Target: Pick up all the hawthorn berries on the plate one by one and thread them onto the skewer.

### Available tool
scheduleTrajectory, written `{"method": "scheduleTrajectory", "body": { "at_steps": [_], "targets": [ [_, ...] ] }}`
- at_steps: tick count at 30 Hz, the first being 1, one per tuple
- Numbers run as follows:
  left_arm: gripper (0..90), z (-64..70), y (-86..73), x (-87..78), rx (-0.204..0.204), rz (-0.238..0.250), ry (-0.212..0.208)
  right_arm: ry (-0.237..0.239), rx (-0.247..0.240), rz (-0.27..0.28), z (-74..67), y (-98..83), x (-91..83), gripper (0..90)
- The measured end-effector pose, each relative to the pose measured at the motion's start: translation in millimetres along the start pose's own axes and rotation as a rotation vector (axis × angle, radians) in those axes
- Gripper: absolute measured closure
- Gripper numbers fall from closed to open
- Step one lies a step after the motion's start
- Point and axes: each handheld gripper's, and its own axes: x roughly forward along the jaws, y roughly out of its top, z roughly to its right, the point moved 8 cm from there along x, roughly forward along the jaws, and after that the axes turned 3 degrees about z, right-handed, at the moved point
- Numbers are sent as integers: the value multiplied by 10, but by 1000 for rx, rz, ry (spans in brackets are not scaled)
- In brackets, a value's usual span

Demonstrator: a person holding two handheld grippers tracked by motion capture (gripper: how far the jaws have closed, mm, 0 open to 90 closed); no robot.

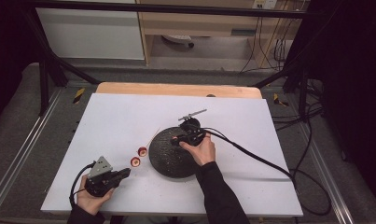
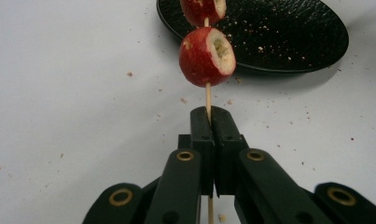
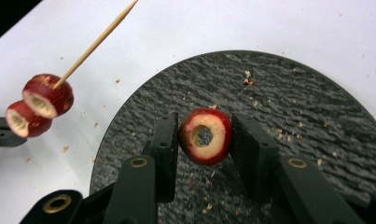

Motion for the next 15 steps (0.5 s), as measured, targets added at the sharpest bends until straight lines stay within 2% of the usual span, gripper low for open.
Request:
{"method": "scheduleTrajectory", "body": {
  "at_steps": [7,15],
  "targets": [
    [887,47,10,19,3,2,-4,29,24,67,33,-109,-155,632],
    [887,109,24,60,4,2,-11,73,67,193,38,-222,-268,632]
  ]
}}
